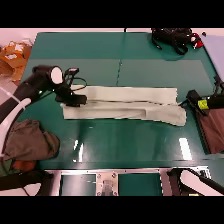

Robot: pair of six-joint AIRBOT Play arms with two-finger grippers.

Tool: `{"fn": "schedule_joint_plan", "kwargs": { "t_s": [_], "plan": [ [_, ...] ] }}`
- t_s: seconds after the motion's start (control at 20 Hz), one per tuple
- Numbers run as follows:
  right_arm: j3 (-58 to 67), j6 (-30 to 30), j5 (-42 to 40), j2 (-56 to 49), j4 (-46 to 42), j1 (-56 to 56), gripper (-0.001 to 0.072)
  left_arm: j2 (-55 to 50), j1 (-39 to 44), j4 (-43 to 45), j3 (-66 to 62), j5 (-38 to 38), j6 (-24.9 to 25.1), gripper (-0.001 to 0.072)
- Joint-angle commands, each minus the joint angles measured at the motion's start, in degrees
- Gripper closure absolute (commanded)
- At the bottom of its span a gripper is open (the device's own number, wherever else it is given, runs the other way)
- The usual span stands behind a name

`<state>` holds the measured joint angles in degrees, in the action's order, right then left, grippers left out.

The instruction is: Fold the shirts.

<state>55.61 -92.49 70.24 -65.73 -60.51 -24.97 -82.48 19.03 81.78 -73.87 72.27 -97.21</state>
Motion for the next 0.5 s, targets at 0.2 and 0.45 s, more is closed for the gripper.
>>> {"fn": "schedule_joint_plan", "kwargs": {
  "t_s": [0.2,0.45],
  "plan": [
    [19.9,0.6,-8.1,-27.2,2.1,6.8,0.0695,-22.4,-3.2,-5.4,-20.8,-7.9,6.9,0.0679],
    [28.2,3.9,-6.7,-34.6,2.0,5.7,0.0327,-27.1,-3.7,-3.6,-28.7,-9.0,5.6,0.0001]
  ]
}}
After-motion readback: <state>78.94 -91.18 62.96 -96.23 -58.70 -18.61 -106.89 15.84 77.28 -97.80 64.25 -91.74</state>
